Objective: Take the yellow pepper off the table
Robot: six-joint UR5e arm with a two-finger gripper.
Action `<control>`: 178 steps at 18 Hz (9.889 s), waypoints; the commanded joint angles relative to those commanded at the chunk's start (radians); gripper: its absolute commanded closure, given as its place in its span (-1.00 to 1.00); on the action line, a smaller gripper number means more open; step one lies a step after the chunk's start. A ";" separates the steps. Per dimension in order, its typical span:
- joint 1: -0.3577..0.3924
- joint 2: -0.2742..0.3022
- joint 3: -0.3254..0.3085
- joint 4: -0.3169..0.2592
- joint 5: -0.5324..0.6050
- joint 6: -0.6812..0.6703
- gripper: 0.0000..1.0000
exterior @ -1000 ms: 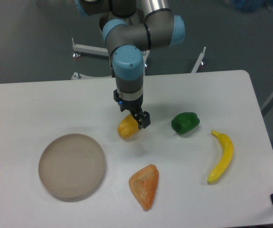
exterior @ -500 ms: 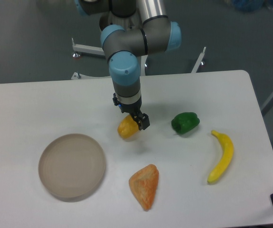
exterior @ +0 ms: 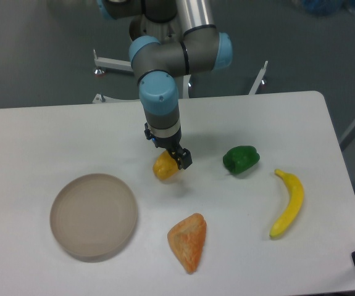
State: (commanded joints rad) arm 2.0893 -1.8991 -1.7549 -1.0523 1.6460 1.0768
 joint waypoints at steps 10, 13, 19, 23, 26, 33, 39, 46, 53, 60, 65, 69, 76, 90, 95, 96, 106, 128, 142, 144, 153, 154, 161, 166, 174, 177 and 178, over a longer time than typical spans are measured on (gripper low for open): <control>0.000 -0.003 -0.014 0.002 0.000 0.000 -1.00; 0.000 -0.009 -0.012 0.000 0.000 0.000 -1.00; 0.000 -0.015 -0.006 -0.002 -0.002 0.003 -0.05; 0.002 -0.014 0.002 -0.005 -0.002 0.009 0.14; 0.003 -0.014 0.020 -0.008 0.000 0.012 0.19; 0.002 -0.047 0.262 -0.034 -0.011 0.015 0.19; -0.006 -0.152 0.458 -0.034 -0.023 0.066 0.19; -0.006 -0.201 0.518 -0.031 -0.029 0.107 0.19; -0.005 -0.204 0.520 -0.029 -0.029 0.109 0.19; -0.005 -0.206 0.518 -0.029 -0.029 0.109 0.19; -0.005 -0.206 0.518 -0.029 -0.029 0.109 0.19; -0.005 -0.206 0.520 -0.028 -0.029 0.109 0.19; -0.005 -0.207 0.520 -0.028 -0.028 0.109 0.19; -0.003 -0.207 0.520 -0.028 -0.029 0.110 0.19; -0.003 -0.207 0.518 -0.026 -0.029 0.109 0.19; -0.003 -0.207 0.518 -0.026 -0.028 0.110 0.19; -0.003 -0.206 0.512 -0.026 -0.028 0.109 0.19; -0.003 -0.204 0.505 -0.026 -0.029 0.109 0.19; -0.002 -0.206 0.506 -0.025 -0.028 0.109 0.19; 0.000 -0.204 0.505 -0.025 -0.028 0.109 0.19; 0.000 -0.206 0.503 -0.023 -0.028 0.109 0.19; 0.000 -0.206 0.503 -0.023 -0.028 0.109 0.19; 0.000 -0.206 0.503 -0.023 -0.028 0.109 0.19; 0.002 -0.206 0.503 -0.023 -0.028 0.110 0.19; 0.002 -0.206 0.503 -0.023 -0.028 0.109 0.19; 0.002 -0.206 0.503 -0.023 -0.029 0.109 0.19; 0.002 -0.206 0.503 -0.023 -0.029 0.109 0.19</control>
State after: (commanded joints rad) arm 2.0908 -2.1046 -1.2517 -1.0753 1.6168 1.1858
